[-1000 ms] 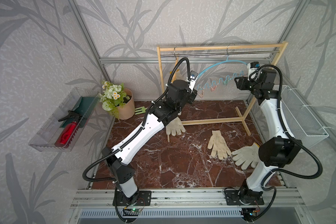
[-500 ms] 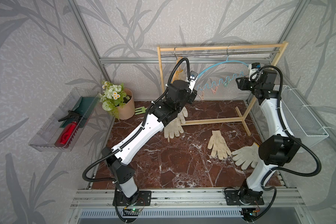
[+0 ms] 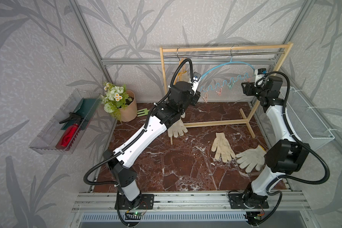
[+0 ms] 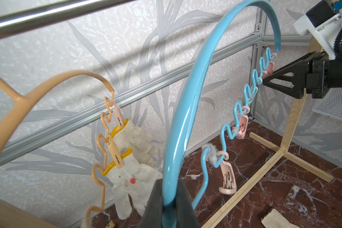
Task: Clip the gloves onto a hanger to dry
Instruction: Open the clamp at the hanger.
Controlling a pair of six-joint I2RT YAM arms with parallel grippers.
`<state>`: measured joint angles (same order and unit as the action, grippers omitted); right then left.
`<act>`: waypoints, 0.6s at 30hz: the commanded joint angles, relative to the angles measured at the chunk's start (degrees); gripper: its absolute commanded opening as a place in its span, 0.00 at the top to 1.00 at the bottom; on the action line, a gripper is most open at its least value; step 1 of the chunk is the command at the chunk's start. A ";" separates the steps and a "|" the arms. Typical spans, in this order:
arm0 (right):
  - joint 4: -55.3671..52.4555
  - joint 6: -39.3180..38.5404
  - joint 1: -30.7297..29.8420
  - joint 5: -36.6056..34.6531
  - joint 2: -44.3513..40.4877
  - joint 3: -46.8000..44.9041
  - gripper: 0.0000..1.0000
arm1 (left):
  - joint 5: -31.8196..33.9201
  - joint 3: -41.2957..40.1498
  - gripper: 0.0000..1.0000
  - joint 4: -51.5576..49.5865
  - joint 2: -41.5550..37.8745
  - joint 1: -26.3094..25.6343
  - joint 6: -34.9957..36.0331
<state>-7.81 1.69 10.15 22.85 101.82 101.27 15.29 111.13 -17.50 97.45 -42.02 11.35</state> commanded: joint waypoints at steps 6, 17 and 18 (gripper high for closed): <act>4.90 -0.32 0.37 2.35 -0.84 1.36 0.45 | -0.81 0.05 1.00 0.58 -2.49 0.29 -0.19; 5.04 2.29 1.54 6.54 0.99 3.66 0.46 | -0.90 -0.65 0.99 0.62 -3.05 0.36 -0.10; 5.09 2.33 1.48 6.74 1.11 3.75 0.47 | -0.90 -0.65 0.99 0.62 -3.02 0.36 -0.19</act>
<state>-4.08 3.42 11.60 27.35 102.32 103.33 14.92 110.74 -17.61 96.77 -41.91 11.35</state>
